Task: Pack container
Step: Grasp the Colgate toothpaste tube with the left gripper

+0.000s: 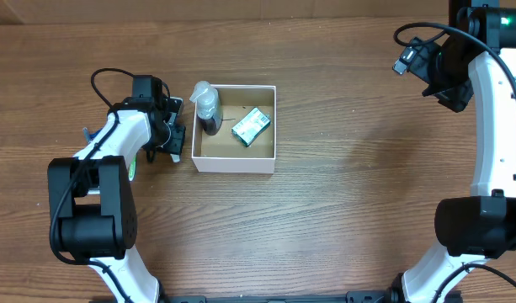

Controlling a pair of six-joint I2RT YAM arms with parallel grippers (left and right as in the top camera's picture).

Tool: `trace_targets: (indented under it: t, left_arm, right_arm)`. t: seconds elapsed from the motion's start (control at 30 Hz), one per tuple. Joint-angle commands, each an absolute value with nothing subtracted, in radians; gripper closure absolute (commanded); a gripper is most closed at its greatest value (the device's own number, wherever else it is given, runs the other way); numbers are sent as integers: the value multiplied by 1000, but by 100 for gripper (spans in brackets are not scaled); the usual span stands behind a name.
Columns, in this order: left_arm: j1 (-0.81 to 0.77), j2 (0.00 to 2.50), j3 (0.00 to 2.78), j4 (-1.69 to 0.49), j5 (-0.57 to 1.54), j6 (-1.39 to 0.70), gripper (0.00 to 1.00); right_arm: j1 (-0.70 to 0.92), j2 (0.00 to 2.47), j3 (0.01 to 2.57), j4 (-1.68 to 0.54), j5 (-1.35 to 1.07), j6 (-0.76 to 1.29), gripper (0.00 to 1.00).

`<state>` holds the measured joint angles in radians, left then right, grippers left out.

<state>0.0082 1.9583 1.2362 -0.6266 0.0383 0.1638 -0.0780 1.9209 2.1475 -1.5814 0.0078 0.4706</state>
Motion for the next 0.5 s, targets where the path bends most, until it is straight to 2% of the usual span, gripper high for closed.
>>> trace_targets:
  t: [0.0,0.07,0.1,0.13,0.3,0.47]
  left_arm:
    - [6,1969,1253,-628,53,96,53]
    - [7,1969,1257,-635,53,60,55]
    - [8,1969,1262,-648,52,35,67]
    - [8,1969,1266,-656,53,16,74]
    - [8,1969,1267,-689,53,-31,69]
    - [8,1967,1312,-749,52,-31,70]
  right_arm:
    - [-80,1921,2150,-1577,17,470,0]
    - [-80,1921,2150,-1577,17,470,0]
    - [-80,1921,2150,-1577,17,470,0]
    - [-80,1921,2150,-1577,17,470,0]
    - [-80,1921,2150,-1577,17,470,0]
    - [-80,1921,2150,-1577,17,470,0]
